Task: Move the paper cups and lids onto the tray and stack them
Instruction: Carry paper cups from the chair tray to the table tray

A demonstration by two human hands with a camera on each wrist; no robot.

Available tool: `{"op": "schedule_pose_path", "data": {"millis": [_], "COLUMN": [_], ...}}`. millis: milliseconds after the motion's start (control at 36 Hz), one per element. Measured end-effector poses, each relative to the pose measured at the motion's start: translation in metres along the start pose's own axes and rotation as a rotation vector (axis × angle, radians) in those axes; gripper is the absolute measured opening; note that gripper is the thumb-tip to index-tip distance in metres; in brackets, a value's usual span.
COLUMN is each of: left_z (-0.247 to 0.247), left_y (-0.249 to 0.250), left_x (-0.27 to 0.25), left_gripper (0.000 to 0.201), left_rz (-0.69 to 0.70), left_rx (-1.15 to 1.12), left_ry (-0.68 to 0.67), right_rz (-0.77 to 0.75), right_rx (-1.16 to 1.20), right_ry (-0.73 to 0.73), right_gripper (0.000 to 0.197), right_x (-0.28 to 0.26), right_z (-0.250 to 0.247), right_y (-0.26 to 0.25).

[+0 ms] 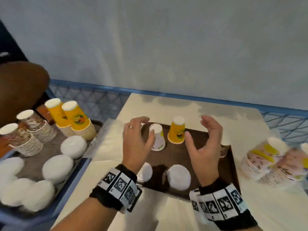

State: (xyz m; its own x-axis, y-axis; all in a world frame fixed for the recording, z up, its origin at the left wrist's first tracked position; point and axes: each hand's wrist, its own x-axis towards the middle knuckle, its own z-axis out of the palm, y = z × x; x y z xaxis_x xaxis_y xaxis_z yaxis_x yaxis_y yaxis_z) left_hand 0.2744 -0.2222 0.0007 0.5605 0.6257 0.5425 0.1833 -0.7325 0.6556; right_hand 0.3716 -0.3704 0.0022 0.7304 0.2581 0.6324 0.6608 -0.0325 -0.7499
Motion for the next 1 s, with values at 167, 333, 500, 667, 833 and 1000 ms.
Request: {"op": "schedule_pose_path", "data": {"millis": [167, 333, 500, 667, 833, 1000], "left_z": [-0.089, -0.159, -0.192, -0.187, -0.171, -0.166], "left_y": [-0.088, -0.170, -0.249, -0.299, -0.329, -0.348], "left_x": [0.047, 0.088, 0.113, 0.124, 0.137, 0.135], "left_gripper": [0.035, 0.049, 0.081, 0.104, 0.103, 0.100], "left_rz": [-0.158, -0.389, -0.592, -0.686, -0.727, -0.762], "left_rx": [0.226, 0.307, 0.181, 0.032, -0.126, -0.223], "left_ry": [0.178, 0.210, 0.013, -0.170, -0.181, -0.191], "right_rz": [-0.014, 0.010, 0.158, 0.359, 0.521, 0.560], "right_rx": [0.101, 0.103, 0.047, -0.085, -0.058, -0.017], "right_ry": [-0.229, -0.447, -0.614, -0.749, -0.787, -0.794], "right_gripper": [0.051, 0.051, 0.066, 0.087, 0.098, 0.087], "right_x": [0.004, 0.003, -0.007, -0.023, -0.038, -0.045], "right_z": [0.119, 0.234, 0.327, 0.381, 0.412, 0.429], "right_y": [-0.039, -0.058, -0.051, -0.037, -0.024, -0.010]}}
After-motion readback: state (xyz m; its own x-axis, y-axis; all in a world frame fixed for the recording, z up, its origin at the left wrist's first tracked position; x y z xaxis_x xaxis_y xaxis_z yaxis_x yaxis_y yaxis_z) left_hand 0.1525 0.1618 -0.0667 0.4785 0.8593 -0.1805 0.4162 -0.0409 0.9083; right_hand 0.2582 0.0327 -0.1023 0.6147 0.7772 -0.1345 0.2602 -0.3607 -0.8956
